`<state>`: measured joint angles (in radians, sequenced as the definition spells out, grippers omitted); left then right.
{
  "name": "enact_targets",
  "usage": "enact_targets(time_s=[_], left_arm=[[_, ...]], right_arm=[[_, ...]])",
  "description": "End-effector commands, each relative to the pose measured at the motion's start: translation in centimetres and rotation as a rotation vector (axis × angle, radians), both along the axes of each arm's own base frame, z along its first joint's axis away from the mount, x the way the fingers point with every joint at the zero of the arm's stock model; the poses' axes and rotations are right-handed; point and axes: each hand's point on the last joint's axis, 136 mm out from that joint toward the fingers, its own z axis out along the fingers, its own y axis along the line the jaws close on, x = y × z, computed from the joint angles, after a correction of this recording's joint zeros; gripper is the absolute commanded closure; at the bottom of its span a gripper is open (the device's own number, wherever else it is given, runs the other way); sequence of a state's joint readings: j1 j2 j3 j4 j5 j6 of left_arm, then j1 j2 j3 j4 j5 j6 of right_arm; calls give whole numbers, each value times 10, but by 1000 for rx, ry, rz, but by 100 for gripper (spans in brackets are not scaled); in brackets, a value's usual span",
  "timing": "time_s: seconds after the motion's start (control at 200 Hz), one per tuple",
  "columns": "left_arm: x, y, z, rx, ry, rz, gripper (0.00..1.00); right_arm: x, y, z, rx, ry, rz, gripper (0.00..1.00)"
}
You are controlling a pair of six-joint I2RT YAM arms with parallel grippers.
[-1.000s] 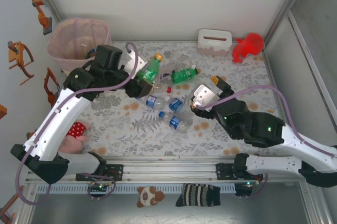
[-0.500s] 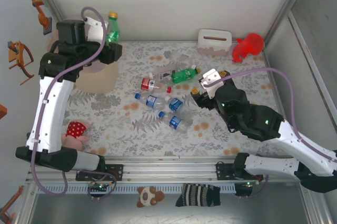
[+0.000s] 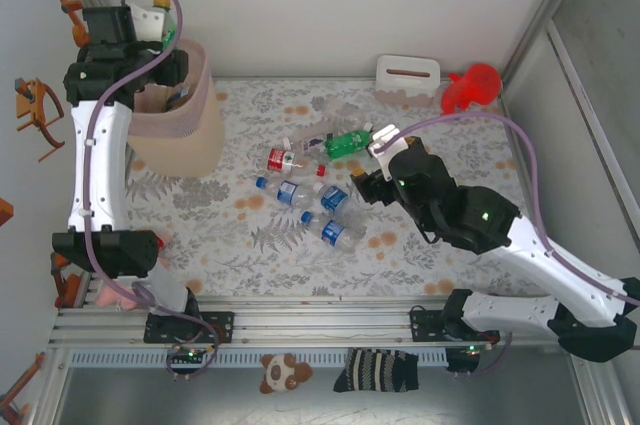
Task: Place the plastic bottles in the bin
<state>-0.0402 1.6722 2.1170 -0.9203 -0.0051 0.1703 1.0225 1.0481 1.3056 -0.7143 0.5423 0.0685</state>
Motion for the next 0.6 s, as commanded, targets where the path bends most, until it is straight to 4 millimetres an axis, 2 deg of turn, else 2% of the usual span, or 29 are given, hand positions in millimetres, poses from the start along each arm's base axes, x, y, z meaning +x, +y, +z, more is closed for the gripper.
enact_targets(time_s=[0.0,0.21,0.35,0.596], left_arm=[[5,31,-4,68,29,59,57],[18,58,-45,78,139,91,57],[27,72,-82,64,229,109,57],[32,71,-146,22,400,100,55]], right_arm=[[1,5,9,48,14,3,13],[3,10,11,51,21,14,13],[4,14,13,53,23,20,13],[7,20,12,46,29,28,13]])
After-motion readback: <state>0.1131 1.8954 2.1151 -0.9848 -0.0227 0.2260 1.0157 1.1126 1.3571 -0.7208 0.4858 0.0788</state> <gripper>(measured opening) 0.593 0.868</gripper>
